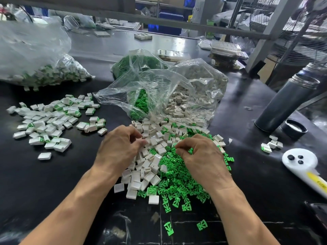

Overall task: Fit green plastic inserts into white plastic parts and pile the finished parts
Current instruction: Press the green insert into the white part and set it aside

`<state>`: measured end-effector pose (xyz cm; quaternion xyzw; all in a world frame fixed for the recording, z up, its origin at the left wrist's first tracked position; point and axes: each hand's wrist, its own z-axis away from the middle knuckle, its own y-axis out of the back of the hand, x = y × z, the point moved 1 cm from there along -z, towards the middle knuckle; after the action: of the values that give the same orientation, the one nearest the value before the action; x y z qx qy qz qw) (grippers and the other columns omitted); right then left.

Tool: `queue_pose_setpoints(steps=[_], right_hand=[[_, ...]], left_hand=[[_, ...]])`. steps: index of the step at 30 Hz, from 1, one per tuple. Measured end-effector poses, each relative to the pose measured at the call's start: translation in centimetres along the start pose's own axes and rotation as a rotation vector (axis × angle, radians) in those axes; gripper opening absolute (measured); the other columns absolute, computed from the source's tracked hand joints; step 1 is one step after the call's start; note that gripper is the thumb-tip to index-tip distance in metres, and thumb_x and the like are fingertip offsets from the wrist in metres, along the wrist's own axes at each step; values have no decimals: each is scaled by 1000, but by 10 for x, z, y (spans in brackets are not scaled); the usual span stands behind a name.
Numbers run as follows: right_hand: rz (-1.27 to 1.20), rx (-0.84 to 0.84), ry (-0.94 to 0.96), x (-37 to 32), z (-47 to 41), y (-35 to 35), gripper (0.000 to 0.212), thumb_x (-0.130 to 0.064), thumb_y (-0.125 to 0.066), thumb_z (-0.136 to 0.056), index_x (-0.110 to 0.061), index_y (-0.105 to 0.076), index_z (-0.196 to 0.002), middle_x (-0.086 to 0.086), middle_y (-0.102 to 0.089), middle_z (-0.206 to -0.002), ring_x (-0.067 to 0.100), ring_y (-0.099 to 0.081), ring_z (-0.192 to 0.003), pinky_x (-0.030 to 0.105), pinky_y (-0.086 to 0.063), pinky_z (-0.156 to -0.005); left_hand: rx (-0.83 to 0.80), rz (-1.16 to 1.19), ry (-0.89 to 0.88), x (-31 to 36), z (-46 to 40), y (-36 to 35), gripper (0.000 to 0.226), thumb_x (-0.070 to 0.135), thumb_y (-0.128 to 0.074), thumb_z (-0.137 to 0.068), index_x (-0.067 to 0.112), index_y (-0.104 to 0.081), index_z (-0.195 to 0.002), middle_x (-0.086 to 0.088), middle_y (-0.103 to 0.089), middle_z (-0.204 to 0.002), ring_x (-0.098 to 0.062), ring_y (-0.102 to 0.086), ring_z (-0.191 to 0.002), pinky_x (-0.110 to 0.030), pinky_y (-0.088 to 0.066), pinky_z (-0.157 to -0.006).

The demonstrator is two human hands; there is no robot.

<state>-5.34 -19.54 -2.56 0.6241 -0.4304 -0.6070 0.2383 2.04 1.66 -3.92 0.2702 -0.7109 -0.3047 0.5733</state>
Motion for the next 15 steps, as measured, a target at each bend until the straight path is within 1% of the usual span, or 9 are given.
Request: queue_pose_setpoints(steps=[2,4,5,7,10,12,15], right_hand=[[40,-25,3,-2,0,-2,15,-45,-72,-93,-42,-74,-107,-21,-55,-99,7,-52,-102,27,-39,-91],[57,-46,10,-4,-1,-3,21,-45,-72,-93,-44,-73,-114,-21,-51,-99,8,-50,-105,27,-38,-95],[57,-55,18,-4,-1,-3,22,-44,-71,-94,-44,-72,-116,-22,-48,-98,8,-50,-106,27,-38,-97],[74,-67,29,-6,-1,-5,24,-42,-71,-94,-44,-72,-118,-21,-46,-97,9,-48,-107,26,-37,-96],[113,-58,29,-9,-3,-7,22,-40,-73,-93,-42,-73,-115,-14,-53,-103,10,-48,-108,25,-34,-94],[119,-54,22,-10,-3,-7,18,-39,-74,-92,-41,-71,-110,-14,-54,-105,10,-49,-109,25,-34,-95],[133,-35,44,-12,-4,-6,12,-36,-75,-92,-36,-67,-102,-14,-56,-105,9,-49,-110,24,-32,-94]], left_hand=[[7,-11,-4,1,0,0,14,41,-79,-85,33,-70,-93,18,-61,-85,5,-57,-74,-17,-45,-65],[-1,-16,-16,2,1,-1,10,39,-78,-87,34,-70,-91,19,-61,-84,6,-58,-69,-9,-39,-60],[-7,-21,-23,2,2,-1,10,39,-77,-87,34,-70,-91,19,-61,-85,6,-59,-69,-9,-40,-61],[-17,-47,-42,2,2,-1,10,40,-77,-88,34,-70,-91,19,-60,-87,5,-59,-72,-14,-44,-66],[-12,-40,-49,3,3,-2,8,39,-76,-89,33,-71,-92,20,-60,-89,4,-59,-77,-19,-49,-72],[19,14,-50,4,3,-1,7,36,-75,-91,32,-70,-94,19,-63,-89,2,-61,-78,-23,-54,-75],[51,212,-34,7,6,3,5,33,-71,-94,35,-67,-94,15,-70,-84,2,-67,-74,-19,-56,-70]])
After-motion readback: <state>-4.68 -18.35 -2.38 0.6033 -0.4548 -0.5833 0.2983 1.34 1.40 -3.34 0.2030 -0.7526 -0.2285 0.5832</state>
